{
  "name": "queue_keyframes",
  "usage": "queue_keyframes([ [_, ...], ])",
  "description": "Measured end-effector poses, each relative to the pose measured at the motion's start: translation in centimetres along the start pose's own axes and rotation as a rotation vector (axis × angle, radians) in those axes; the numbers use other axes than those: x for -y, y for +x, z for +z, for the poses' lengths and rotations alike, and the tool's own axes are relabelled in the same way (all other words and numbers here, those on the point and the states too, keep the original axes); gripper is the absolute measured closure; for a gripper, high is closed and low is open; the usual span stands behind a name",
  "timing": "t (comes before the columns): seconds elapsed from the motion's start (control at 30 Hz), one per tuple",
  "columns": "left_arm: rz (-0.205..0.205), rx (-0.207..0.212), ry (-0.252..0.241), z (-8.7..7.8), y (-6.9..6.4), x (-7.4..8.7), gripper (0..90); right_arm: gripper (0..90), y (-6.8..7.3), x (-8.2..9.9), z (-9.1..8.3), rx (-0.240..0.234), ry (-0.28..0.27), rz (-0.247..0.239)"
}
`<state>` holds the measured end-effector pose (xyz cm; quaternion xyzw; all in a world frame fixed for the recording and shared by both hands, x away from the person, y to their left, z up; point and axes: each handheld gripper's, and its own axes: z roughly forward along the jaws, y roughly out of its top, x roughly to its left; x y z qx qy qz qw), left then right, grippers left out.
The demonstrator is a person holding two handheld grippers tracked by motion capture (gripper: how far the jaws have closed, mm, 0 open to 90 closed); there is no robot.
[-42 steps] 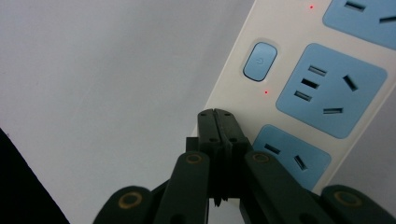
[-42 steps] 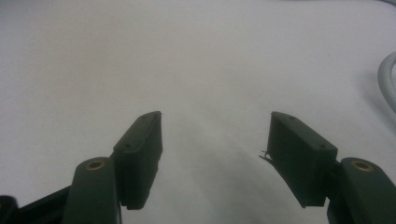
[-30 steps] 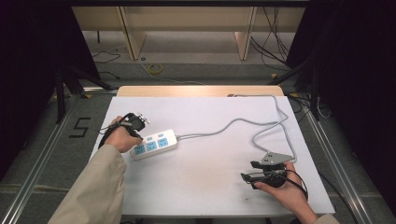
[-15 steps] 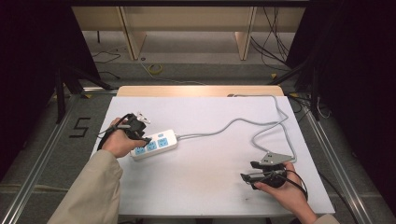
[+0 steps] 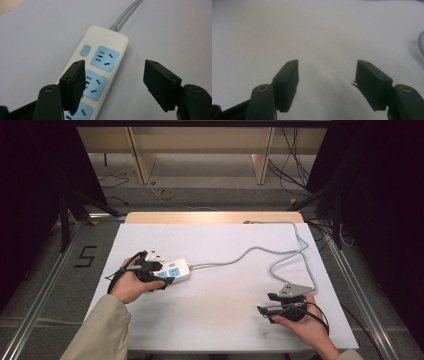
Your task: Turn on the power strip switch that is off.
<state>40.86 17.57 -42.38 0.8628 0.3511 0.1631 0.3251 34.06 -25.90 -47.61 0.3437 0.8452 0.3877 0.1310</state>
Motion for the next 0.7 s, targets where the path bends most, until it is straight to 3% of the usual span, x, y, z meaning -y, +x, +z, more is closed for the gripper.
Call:
queue_keyframes([
  [0.33,0.000,0.039,-0.074,0.3,-2.7,2.2,29.2,36.1,0.1,0.0,0.0,-0.004,-0.007,0.004],
  [0.7,0.005,0.029,-0.089,0.2,-3.4,3.8,26.7,35.9,0.1,0.0,0.0,-0.004,-0.012,0.003],
])
